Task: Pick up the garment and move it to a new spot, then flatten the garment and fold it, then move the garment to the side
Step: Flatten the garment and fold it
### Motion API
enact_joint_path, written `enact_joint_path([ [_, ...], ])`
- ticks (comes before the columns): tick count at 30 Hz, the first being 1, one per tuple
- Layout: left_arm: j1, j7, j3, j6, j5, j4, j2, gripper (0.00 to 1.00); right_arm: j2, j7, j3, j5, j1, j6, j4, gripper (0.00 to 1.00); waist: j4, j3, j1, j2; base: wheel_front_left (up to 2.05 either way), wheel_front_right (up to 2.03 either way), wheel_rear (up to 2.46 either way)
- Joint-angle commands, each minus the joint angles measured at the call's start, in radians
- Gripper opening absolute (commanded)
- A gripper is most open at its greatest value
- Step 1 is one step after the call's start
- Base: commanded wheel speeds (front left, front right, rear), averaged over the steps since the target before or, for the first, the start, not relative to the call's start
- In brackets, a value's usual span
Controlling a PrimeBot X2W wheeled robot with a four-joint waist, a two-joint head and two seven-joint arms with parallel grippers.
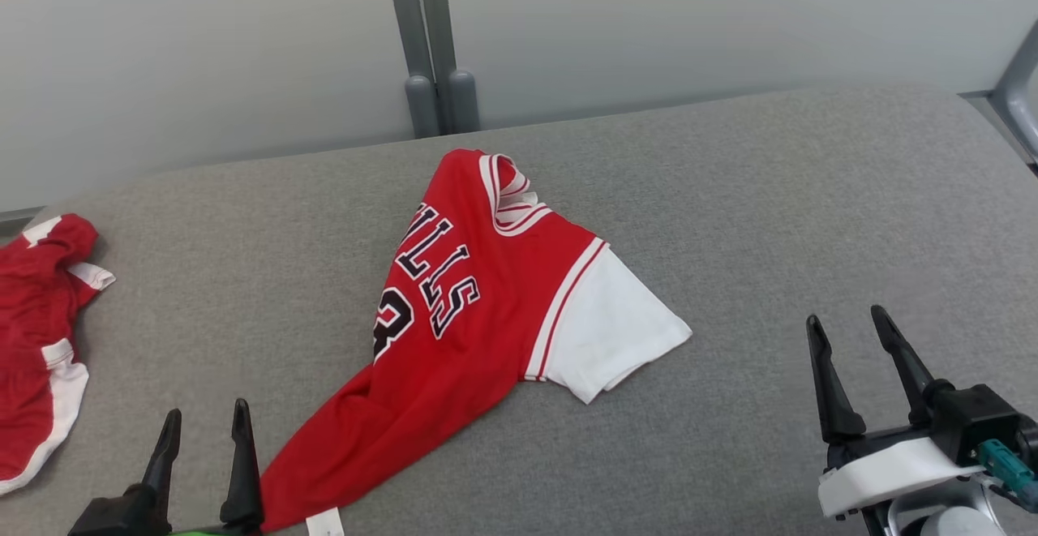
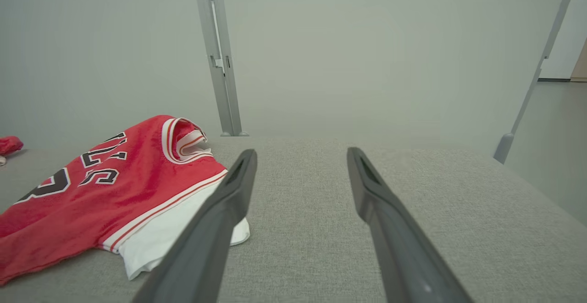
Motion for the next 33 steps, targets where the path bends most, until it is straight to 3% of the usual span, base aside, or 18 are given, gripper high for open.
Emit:
enact_joint_path([
  [1, 0.022, -0.001, 0.024, -0.027, 0.021, -0.002, -0.012, 1.0, 0.002, -0.004, -0.004, -0.012, 0.015, 0.0, 0.008, 1.0, 0.038, -0.03, 0.0, 0.0, 0.0, 0.0, 0.0],
  [6, 0.061, -0.001, 0.102, -0.134, 0.116, -0.001, -0.065, 1.0, 0.022, -0.004, -0.012, -0.02, 0.037, 0.0, 0.032, 1.0, 0.053, -0.051, 0.0, 0.0, 0.0, 0.0, 0.0],
  [12, 0.086, -0.001, 0.181, -0.197, 0.193, -0.002, -0.128, 1.0, 0.037, -0.004, -0.014, -0.029, 0.052, 0.0, 0.051, 1.0, 0.051, -0.067, 0.0, 0.0, 0.0, 0.0, 0.0],
  [20, 0.064, -0.001, 0.185, -0.229, 0.195, 0.018, -0.156, 1.0, 0.047, -0.004, -0.02, -0.037, 0.055, 0.0, 0.064, 1.0, 0.047, -0.067, 0.0, 0.0, 0.0, 0.0, 0.0],
  [33, 0.057, -0.001, 0.106, -0.231, 0.114, 0.052, -0.113, 1.0, 0.046, -0.004, -0.002, -0.037, 0.043, 0.0, 0.078, 1.0, 0.027, -0.076, 0.0, 0.0, 0.0, 0.0, 0.0],
])
